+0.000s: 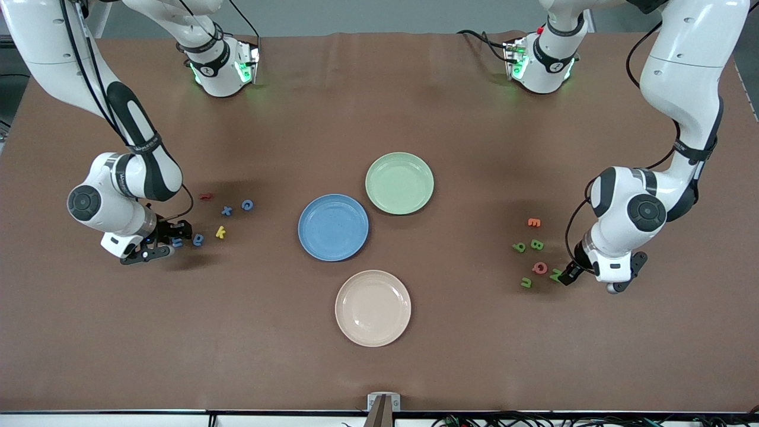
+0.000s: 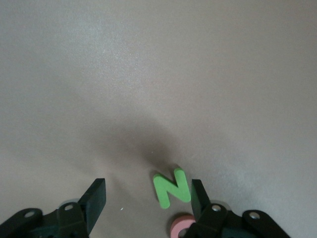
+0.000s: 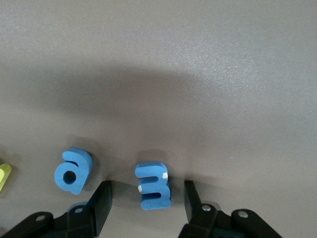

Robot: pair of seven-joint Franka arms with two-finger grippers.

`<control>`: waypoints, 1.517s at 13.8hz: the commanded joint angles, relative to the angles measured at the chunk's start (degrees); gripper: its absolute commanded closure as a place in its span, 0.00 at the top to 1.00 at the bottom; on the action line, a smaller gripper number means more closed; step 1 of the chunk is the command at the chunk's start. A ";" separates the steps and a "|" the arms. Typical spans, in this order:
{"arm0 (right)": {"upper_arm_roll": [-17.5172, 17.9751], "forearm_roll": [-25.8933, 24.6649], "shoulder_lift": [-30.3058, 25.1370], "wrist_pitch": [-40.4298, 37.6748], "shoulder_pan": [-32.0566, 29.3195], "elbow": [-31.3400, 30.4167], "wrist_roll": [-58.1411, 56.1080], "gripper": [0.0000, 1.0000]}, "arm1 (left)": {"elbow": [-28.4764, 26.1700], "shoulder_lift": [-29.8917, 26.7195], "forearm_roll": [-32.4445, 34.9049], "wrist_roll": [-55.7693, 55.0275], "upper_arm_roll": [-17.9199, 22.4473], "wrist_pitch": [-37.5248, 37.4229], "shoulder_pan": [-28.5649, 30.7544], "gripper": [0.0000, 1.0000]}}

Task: Sort letters by color into matching plates
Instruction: 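Grasp the blue m with the right gripper while the left gripper grasps green N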

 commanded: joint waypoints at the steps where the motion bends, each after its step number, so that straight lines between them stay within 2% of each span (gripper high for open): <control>1: 0.16 -0.45 0.19 0.54 -0.44 -0.07 -0.71 0.58 | 2.26 2.26 1.17 -4.00 -0.10 0.38 -0.48 0.75; 10: 0.16 -0.45 0.28 0.45 -0.79 -0.07 -0.63 0.44 | 4.19 4.03 1.08 -4.36 -0.10 -0.23 -0.74 0.60; 14: 0.16 -0.28 0.28 0.45 -0.79 -0.07 -0.63 0.40 | 4.63 4.20 0.90 -4.45 -0.10 -0.41 -0.83 0.58; 21: 0.16 -0.02 0.28 0.11 -0.79 0.01 0.08 0.02 | 4.90 4.73 0.73 -4.45 -0.10 -1.46 -1.80 0.52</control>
